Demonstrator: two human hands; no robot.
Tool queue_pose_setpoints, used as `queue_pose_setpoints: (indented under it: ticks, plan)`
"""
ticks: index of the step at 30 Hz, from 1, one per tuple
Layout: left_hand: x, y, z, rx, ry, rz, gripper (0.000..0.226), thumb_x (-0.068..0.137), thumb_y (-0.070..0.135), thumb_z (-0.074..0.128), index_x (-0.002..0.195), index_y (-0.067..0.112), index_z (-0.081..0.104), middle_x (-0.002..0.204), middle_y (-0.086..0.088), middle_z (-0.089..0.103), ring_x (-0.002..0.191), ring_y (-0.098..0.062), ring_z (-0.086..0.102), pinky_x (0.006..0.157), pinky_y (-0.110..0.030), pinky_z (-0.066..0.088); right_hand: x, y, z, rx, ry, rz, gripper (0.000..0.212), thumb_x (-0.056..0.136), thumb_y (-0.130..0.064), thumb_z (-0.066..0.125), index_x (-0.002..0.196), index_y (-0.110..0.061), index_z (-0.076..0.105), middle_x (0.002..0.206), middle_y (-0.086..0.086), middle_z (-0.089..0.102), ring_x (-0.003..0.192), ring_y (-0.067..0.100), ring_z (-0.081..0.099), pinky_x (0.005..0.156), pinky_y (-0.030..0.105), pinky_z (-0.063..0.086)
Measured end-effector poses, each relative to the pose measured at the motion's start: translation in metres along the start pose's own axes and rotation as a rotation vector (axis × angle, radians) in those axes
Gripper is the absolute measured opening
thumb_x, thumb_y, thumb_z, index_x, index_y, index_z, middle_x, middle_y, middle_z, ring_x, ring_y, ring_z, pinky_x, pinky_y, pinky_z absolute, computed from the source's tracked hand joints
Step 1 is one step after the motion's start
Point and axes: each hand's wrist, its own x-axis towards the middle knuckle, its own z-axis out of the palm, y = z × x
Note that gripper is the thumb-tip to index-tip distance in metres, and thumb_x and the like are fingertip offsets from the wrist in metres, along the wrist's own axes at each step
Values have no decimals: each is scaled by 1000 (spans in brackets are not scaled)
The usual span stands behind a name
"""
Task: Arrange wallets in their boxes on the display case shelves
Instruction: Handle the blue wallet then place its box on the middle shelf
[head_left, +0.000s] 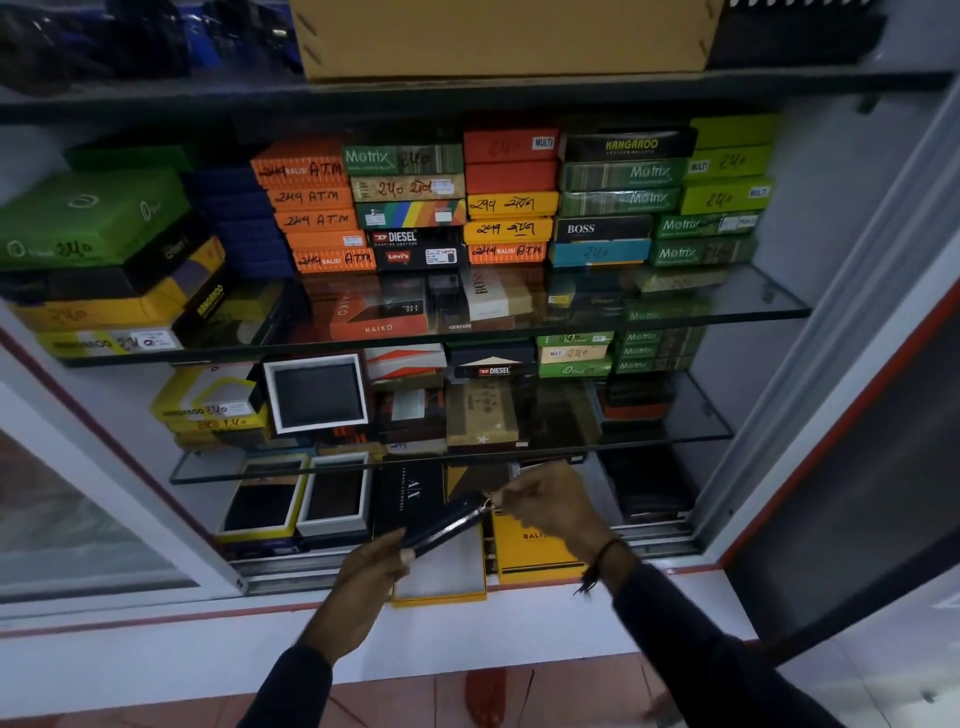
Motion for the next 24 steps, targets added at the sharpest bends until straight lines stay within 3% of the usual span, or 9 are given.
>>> queue_pose_setpoints:
  ticks: [3,6,8,12,13,16,19,21,24]
  plan:
    - [-4,1,0,-80,-125,-20,35,77,3,78,109,15,81,118,-12,76,115,-29,63,94,-30,57,5,3,-26,307,-157,122,3,78,-20,82,81,-20,82,77,-4,78,69,4,70,62,18,57]
    - [-15,13,20,-58,-317,-13,60,69,27,91,124,10,73,124,-10,73,121,-25,64,101,-26,53,14,16,-28,563,-250,257,14,82,-14,76,95,-8,79,85,3,75,76,10,66,69,22,55]
    - [-19,20,40,-31,-444,-8,69,71,38,89,130,10,68,129,-9,71,124,-22,63,105,-28,50,14,24,-11,723,-316,370,12,86,-7,70,97,-8,76,92,7,75,83,14,67,75,24,56]
    - [-17,29,59,-79,-514,29,63,76,23,86,135,12,65,132,-9,69,122,-21,65,101,-29,53,6,30,30,985,-357,458,22,71,-9,80,92,-9,77,100,16,70,100,27,63,82,31,54]
    - [-14,32,57,-88,-487,18,66,74,15,87,136,11,64,134,-13,67,121,-23,66,98,-30,55,4,31,32,1011,-340,435,23,69,-13,80,92,-10,78,102,17,70,101,28,62,80,30,55]
    - [-7,41,45,-43,-383,-1,80,67,-9,83,140,16,59,139,-19,64,123,-32,65,91,-35,60,7,38,21,978,-244,421,30,89,-31,65,110,-9,71,110,15,74,102,30,69,77,37,60]
    - [-3,54,39,184,-313,-9,90,63,-17,84,138,25,60,135,-20,65,117,-35,68,83,-38,61,10,46,6,853,-268,492,52,90,-52,61,121,-11,67,120,13,72,115,32,65,94,44,56]
    - [-3,60,41,241,-305,-2,92,63,-17,84,138,32,60,132,-20,66,116,-35,67,86,-41,61,8,48,-2,717,-315,389,48,88,-41,68,123,-8,67,127,16,69,118,32,64,101,45,52]
    - [-5,58,54,317,-245,103,92,64,-4,89,138,39,56,124,-9,71,115,-28,68,92,-40,60,4,48,-8,648,-262,216,39,87,-11,72,124,2,66,127,23,68,112,29,67,93,40,55]
